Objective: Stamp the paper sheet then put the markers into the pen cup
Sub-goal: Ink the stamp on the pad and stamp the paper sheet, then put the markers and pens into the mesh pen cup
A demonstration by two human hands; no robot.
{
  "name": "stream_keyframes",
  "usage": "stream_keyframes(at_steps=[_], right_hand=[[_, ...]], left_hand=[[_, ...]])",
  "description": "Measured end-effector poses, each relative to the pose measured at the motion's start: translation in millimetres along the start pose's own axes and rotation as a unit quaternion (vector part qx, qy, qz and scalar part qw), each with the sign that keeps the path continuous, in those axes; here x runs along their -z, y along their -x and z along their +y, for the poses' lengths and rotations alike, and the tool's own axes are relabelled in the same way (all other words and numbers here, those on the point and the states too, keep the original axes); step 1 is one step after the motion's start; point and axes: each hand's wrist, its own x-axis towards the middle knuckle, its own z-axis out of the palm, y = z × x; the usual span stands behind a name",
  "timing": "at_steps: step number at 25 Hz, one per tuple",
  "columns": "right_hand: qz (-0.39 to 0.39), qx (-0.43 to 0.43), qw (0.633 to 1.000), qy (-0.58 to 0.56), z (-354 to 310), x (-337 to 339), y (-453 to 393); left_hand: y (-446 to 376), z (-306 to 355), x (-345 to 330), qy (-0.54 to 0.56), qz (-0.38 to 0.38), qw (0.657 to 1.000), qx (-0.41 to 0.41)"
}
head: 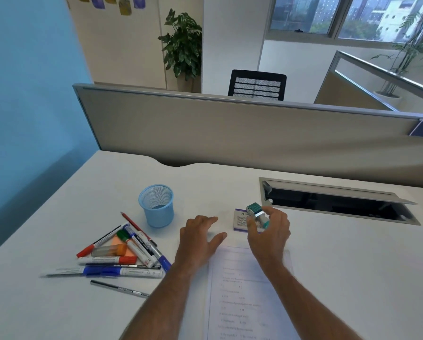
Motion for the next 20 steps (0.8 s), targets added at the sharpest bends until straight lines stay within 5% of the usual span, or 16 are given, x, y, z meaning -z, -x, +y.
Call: stream_keyframes(at_steps=[6, 12, 20], right_hand=[[-0.07, 0.103, 0.99, -0.068, -36.3, -23.1, 52.0], [-0.248, 0.083, 0.964, -0.042, -48.9, -46.5, 102.0], [-0.293, 0.092, 0.951, 0.03, -56.7, -57.0, 123.6]], left_hand=[[23.1, -34.6, 51.9, -0.014, 0.046, 0.999, -0.021], [43.1, -74.8, 100.0, -0.175, -0.086, 0.974, -0.112], [45.1, -81.1, 102.7, -0.294, -0.177, 0.923, -0.171]])
